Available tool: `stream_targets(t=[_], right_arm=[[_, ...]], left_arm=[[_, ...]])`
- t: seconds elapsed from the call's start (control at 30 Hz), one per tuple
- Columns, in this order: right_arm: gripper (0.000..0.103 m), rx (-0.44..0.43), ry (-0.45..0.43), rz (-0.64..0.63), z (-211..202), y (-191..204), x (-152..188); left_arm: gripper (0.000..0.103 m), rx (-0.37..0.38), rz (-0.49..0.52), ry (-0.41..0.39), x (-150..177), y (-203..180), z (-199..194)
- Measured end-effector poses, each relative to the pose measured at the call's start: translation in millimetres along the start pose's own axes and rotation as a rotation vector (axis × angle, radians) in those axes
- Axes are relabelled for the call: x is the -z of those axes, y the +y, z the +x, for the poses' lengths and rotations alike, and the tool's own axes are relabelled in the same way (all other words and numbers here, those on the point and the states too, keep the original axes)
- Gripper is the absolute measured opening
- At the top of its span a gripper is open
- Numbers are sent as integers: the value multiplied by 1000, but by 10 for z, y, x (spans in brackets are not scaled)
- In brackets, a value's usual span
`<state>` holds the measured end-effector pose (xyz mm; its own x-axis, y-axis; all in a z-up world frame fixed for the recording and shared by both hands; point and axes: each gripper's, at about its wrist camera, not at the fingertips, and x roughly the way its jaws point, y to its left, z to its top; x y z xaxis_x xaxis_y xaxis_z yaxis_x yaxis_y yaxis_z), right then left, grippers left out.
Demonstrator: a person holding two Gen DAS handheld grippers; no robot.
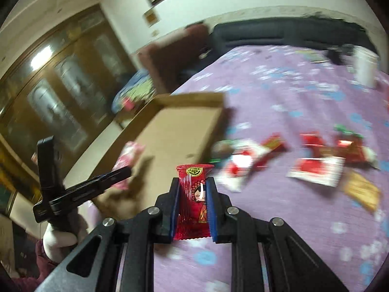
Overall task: Organize snacks
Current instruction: 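Drop the pink snack into the box with the left tool while the right drops the red snack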
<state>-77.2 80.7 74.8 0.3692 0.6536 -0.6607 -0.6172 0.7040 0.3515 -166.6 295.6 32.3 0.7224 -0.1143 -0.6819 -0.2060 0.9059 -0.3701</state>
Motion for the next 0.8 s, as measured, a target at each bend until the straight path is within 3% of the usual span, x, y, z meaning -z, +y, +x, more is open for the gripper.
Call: stream_targets(t=[0.13, 0.23, 0.37, 0.43, 0.53, 0.63, 0.73, 0.8], right_arm=[[23, -34, 72, -43, 406, 296, -44], [23, -44, 120, -68, 688, 472, -67], [24, -38, 156, -83, 955, 584, -35], [29, -28, 161, -86, 1004, 617, -41], [38, -37, 149, -77, 914, 558, -57], [47, -14, 66, -61, 612, 400, -114], [49, 79, -29, -8, 277, 60, -202], [50, 148, -46, 49, 184, -221, -267]], left_arm=[[23, -23, 4, -9, -27, 101, -7], [23, -7, 0, -6, -43, 144, -10], [33, 27, -10, 6, -55, 189, -21], [33, 45, -18, 8, -63, 198, -44], [33, 69, -47, -9, -81, 237, -117], [33, 86, -75, -58, -90, 286, -275], [33, 100, -96, -101, -97, 306, -414], [33, 110, -104, -112, -87, 305, -462]])
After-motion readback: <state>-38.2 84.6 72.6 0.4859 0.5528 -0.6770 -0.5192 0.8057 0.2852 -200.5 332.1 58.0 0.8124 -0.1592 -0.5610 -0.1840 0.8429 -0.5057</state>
